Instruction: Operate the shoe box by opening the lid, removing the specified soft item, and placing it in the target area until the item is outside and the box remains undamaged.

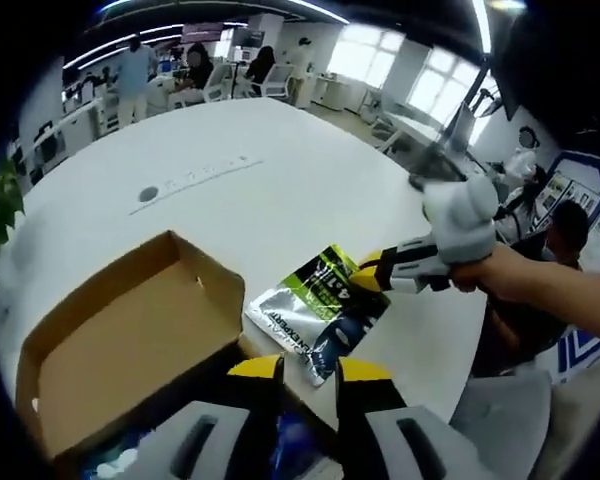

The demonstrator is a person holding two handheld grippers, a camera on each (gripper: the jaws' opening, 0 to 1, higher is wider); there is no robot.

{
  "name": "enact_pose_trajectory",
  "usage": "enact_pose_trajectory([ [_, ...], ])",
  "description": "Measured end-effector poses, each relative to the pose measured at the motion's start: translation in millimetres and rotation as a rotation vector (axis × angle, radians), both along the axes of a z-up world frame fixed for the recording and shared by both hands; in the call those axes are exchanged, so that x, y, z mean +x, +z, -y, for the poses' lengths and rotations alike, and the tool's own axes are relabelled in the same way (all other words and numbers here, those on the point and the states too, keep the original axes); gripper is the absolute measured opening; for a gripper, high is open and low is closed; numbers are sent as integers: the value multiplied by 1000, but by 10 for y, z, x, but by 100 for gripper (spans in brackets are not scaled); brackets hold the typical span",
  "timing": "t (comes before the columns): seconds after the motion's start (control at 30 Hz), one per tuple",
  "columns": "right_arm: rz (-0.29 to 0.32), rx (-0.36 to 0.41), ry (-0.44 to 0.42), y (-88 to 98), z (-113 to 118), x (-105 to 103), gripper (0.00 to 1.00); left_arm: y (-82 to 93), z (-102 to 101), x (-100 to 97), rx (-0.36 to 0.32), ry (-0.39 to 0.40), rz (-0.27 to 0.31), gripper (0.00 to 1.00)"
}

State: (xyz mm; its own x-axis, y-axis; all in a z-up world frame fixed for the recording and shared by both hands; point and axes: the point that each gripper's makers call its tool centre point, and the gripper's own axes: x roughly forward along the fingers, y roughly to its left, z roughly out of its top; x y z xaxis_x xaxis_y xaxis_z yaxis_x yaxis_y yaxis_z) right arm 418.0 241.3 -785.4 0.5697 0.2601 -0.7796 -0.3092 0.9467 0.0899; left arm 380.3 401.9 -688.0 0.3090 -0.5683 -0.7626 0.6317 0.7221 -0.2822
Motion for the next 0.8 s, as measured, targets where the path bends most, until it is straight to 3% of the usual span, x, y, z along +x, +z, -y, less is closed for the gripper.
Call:
enact_pose_trajectory([
  [0.43, 41, -8, 39, 205, -34, -26, 12, 136, -460, -8, 2, 83, 46, 24],
  [0.8, 89, 53, 101, 541, -299, -164, 22, 200, -936, -28, 28, 153, 80, 28],
])
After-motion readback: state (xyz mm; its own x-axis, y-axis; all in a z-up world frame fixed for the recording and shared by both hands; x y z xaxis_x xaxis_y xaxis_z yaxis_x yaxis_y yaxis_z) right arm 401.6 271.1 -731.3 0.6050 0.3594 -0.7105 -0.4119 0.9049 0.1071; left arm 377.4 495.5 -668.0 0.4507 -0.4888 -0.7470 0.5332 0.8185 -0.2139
